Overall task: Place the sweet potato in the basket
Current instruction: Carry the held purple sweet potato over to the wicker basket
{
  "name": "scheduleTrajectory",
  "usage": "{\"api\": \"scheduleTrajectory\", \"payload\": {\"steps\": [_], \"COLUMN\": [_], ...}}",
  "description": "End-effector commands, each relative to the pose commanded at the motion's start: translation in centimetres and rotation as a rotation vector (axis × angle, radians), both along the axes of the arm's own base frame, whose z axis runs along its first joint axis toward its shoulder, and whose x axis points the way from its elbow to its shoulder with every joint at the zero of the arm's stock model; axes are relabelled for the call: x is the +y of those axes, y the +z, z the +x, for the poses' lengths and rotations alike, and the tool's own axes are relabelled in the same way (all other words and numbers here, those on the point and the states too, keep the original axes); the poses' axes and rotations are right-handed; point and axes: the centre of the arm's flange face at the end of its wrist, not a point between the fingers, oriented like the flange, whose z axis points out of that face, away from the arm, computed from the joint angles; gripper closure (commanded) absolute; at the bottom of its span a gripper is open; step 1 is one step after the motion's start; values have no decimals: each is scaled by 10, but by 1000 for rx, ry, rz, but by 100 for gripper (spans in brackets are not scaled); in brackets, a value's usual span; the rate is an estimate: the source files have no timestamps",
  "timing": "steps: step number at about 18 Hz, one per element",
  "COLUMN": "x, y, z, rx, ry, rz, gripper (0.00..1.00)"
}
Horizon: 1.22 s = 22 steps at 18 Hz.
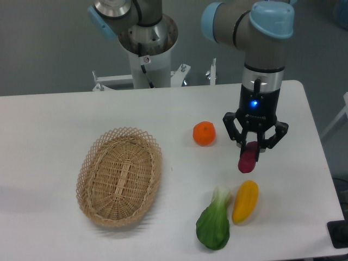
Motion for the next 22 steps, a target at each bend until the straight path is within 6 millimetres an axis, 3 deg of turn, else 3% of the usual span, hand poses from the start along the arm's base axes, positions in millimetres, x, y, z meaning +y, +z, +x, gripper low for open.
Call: {"api": "scheduleTrajectory", "payload": {"steps": [4,12,16,22], "x": [7,46,71,128], "y": [-6,-6,-24,-84], "z": [9,62,114,231], "rx": [-25,-98,-130,-79], "ry": [17,67,64,39], "rz": [2,20,-21,-186], "gripper": [64,64,64,64]}}
